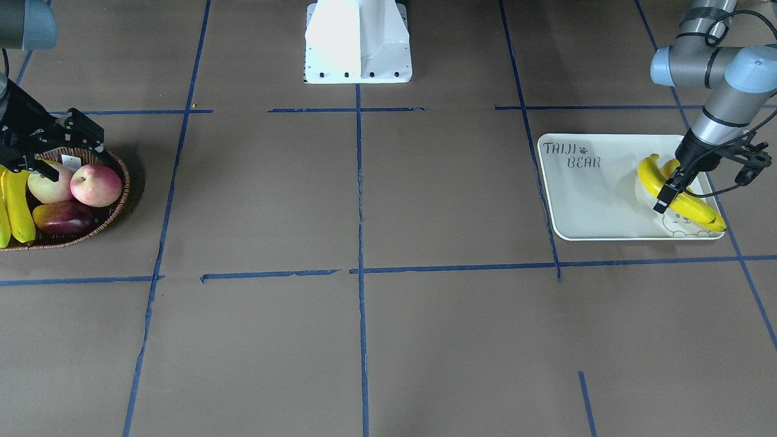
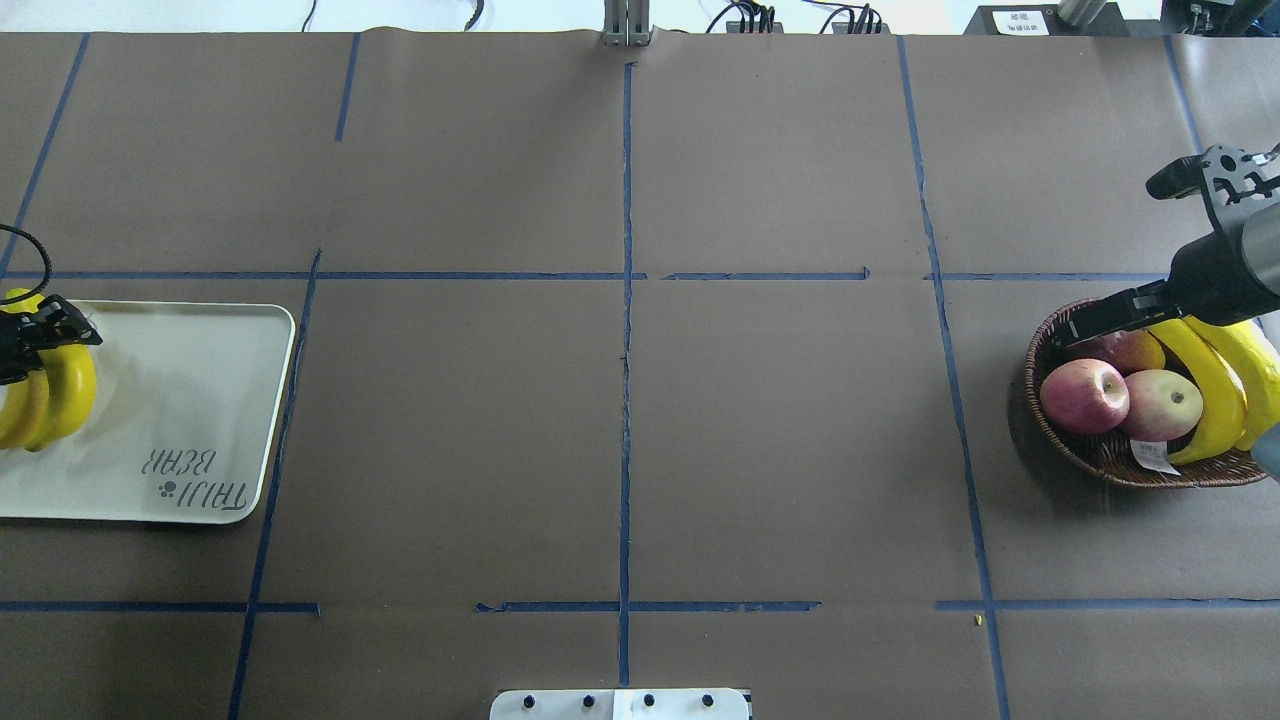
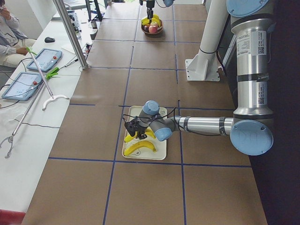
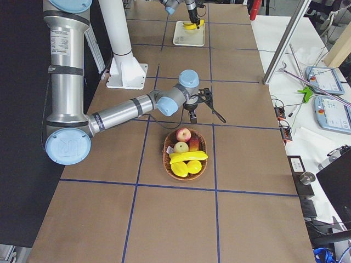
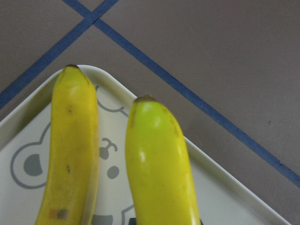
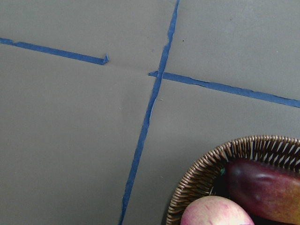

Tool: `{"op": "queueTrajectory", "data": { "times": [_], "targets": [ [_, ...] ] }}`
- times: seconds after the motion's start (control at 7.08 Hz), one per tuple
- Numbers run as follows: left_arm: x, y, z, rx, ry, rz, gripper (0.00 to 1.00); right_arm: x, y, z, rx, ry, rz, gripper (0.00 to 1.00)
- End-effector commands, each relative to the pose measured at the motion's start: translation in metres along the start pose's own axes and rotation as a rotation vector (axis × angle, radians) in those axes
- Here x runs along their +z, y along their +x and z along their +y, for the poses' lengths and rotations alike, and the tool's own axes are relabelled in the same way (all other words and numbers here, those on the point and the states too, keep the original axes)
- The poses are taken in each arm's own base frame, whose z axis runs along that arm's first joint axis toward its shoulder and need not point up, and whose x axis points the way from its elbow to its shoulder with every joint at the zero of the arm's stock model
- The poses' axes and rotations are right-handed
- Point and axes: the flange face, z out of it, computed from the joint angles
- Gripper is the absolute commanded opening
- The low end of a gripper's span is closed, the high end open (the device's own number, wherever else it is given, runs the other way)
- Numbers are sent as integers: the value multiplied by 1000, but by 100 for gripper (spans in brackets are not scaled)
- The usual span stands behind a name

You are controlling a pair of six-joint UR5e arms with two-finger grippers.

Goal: Transfer all bananas from basket to plate

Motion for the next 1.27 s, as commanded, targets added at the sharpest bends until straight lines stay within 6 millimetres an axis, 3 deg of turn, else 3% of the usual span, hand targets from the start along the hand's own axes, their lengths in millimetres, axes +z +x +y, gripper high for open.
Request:
{"op": "queueTrajectory", "data": {
  "times": [0.0, 0.28, 0.42, 0.57, 0.71, 0.85, 1.13],
  "targets": [
    [-22, 14, 6, 39, -64, 47, 100, 0, 1, 1, 2, -1, 2, 100],
    [-89, 10, -50, 112, -121, 149, 100, -1, 5, 2, 5, 0, 6, 100],
    [-101, 19, -47, 158, -139, 180, 100, -1, 18, 11, -8, -8, 21, 100],
    [-105, 31, -47, 179, -116, 201, 100, -5, 43, 25, -46, -18, 46, 100],
    [-115, 51, -32, 217, -118, 236, 100, -3, 63, 43, -70, -33, 76, 100],
    [-116, 62, -17, 245, -140, 250, 100, -3, 83, 59, -118, -46, 116, 100],
    [-111, 69, -4, 267, -162, 253, 100, -27, 127, 66, -211, -29, 162, 100]
  ]
}}
